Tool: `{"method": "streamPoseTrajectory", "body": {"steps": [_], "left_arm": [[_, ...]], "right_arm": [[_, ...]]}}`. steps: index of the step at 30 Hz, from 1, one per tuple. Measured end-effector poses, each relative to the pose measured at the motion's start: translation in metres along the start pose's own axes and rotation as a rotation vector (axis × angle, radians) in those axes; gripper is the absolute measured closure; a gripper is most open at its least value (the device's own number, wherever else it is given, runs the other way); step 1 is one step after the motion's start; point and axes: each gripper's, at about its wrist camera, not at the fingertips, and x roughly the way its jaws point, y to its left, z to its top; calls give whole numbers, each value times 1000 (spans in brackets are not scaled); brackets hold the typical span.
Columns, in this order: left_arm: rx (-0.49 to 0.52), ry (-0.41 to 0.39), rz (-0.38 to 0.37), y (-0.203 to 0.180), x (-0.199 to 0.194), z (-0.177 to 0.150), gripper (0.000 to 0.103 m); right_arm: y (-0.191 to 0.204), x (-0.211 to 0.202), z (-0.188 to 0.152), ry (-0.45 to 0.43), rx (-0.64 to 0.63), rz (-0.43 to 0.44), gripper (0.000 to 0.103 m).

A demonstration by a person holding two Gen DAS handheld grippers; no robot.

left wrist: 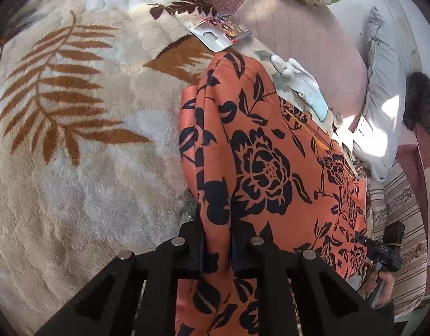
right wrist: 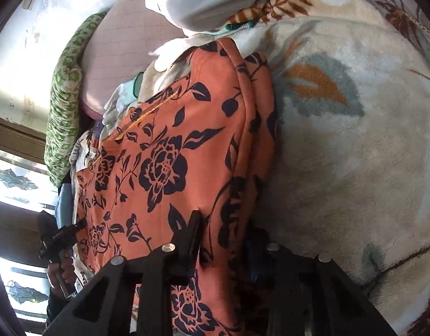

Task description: Fold small clothes

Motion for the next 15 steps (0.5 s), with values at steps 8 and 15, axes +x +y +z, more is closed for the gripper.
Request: {"method": "streamPoseTrajectory", "body": {"steps": [8,15], "left_arm": [[94,-68,71,-42,-45,4,90],[203,-174,70,-86,-129,-18,90]], "right_arm": [[34,-35,5,-42,-60,-12,86],[82,-92,-14,-96,-162,15,90]]}}
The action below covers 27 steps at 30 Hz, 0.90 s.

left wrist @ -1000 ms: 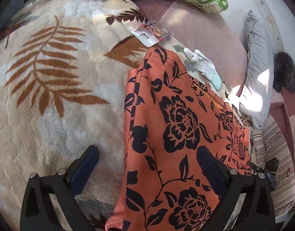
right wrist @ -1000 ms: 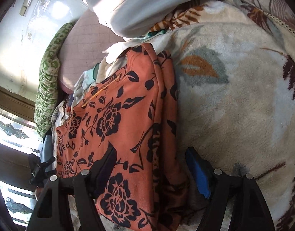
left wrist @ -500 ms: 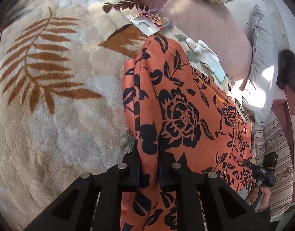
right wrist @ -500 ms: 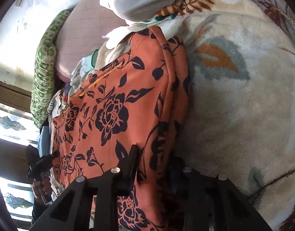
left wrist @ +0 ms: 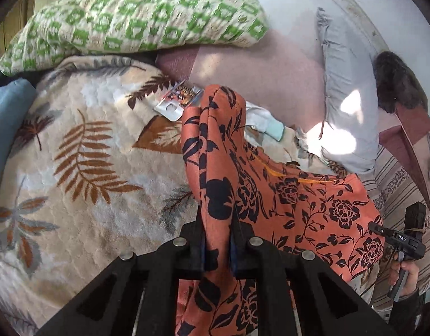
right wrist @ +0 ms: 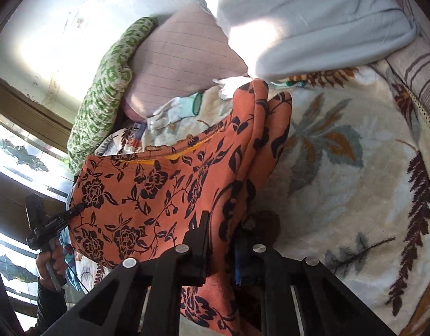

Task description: Fold small clothes

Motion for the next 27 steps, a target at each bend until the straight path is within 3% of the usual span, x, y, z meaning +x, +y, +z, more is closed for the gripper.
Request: {"method": "streamPoseTrajectory", "body": {"steps": [5,8,9,10,12,13,15,17,18,19,21,25,27], "left_arm": [[44,-47,15,8,-62,-48,90],[-32,12,30,42,-49,-97,84],[-70,52,55,56,-38,-115,81],[-81,95,116,68,-23,-131,71],[-101,168,295,91,1,-158,66],[-143,152,278,100,-1,-167,57],[-219,79,269,108,-24,-172,53],[-209,3,268,100,-53,-168,53],[-188,-35,259,92,-66,-166,49],[-159,-66,247,83,-76,-165,43],[-74,-113,202,56,-90,-167,38],[68,-120,120,6,-76,-184,32],[123,-121,175,-9,-50,-197,31]], "right_arm": [[24,-52,-41,-40,-53,19,90],[13,-52,-87,-4,-27,11,90],[1,-43,-106,22,13,11,88],[-13,-31,-124,56,48,-1,85],[-39,2,-157,150,85,-125,84],[-50,14,-169,179,108,-212,70],[-48,6,-177,114,94,-213,67],[-34,-14,-171,57,62,-252,62],[-25,-26,-167,16,36,-249,48],[-16,-38,-163,-20,16,-249,44],[4,-53,-157,-70,-14,-205,43],[25,-36,-162,-21,-22,76,40],[20,-9,-170,28,-2,117,40]]}}
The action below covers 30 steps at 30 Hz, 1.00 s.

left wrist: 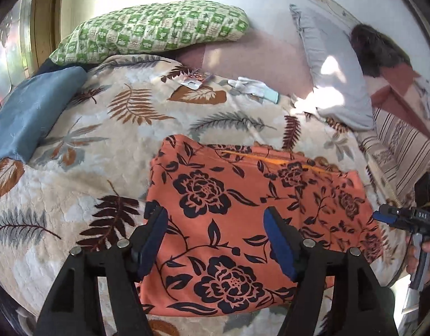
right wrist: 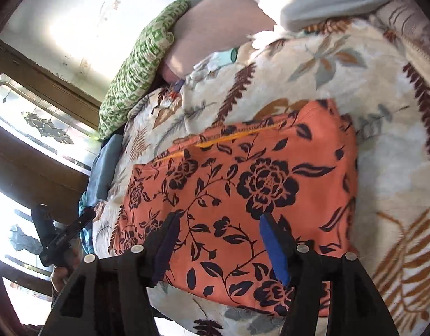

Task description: Fold small clothes

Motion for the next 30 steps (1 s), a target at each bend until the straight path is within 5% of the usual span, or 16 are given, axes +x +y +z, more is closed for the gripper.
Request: {"method": "streamPoseTrajectory", "body": {"steps": [2,3,4,5,6,8,11,14,17,20,21,25,27,28,30], "left_arm": [[79,63,142,-13,37,-20,30],[107,180,226,-13,62,-32,29],[94,195,226,-9,69,-39,27],[58,128,214,-6,58,-38,27],[41,128,212,-5,52,-34,27],[37,117,194,-7,42,-23,27],[55,46,186,-16,33,-16,22],[67,164,268,-12,67,-27,20],[4,146,233,-1,66,-31,18],[16,158,228,-2,65,-28,18],[18,159,225,-1,63,-26,18],[-22,115,172,-2,46,-22,18],[-14,99,134,-10,47,-19,18],[1,116,130,-15,52,-19,18],[25,163,164,-18,66,-23,18]], "right_arm": [[-40,37,-4,65,103,-94,40],[-60,45,-8,46,210,-80,55],[-68,37,-7,-5,304,-41,55],[-63,29,-5,-13,323,-45,52],[-50,22,1,-10,274,-87,38],[-18,12,11,-25,135,-125,36],[18,21,26,-11,73,-10,36],[53,60,38,58,61,164,36],[84,132,43,199,74,360,34],[66,204,51,252,160,209,35],[55,210,56,213,240,251,35],[56,174,73,29,230,312,28],[48,188,73,89,185,188,29],[37,193,73,118,213,120,40],[33,177,71,57,258,170,38]]}}
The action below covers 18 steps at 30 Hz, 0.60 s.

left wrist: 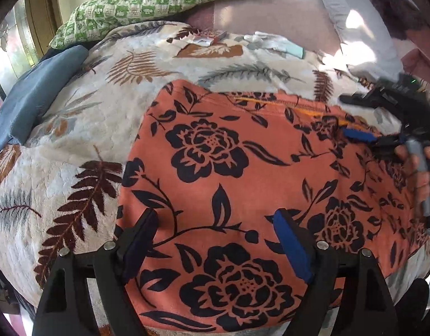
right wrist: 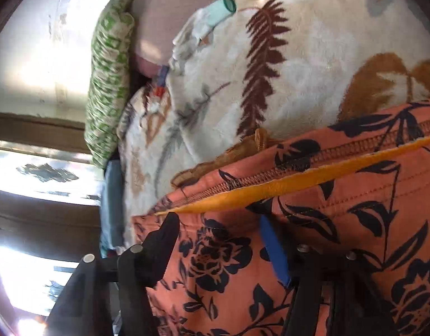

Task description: Fold small clothes

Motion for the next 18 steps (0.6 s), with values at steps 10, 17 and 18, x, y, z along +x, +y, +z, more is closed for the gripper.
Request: {"method": "streamPoseTrajectory", "body": {"steps": [10,17,18], "left_arm": [[-6,18,-25,-2,-17,-9,18],[-83,6,-77,12,-36,-16,18],[-93,24,-68,15,-32,-18,18]], "right_arm": [[-113,-149,-34,-172,150,-96,51],[-84,-194,-64,-240,83,-49,27],[-91,-191,-71,-234,86,-110,25]]}}
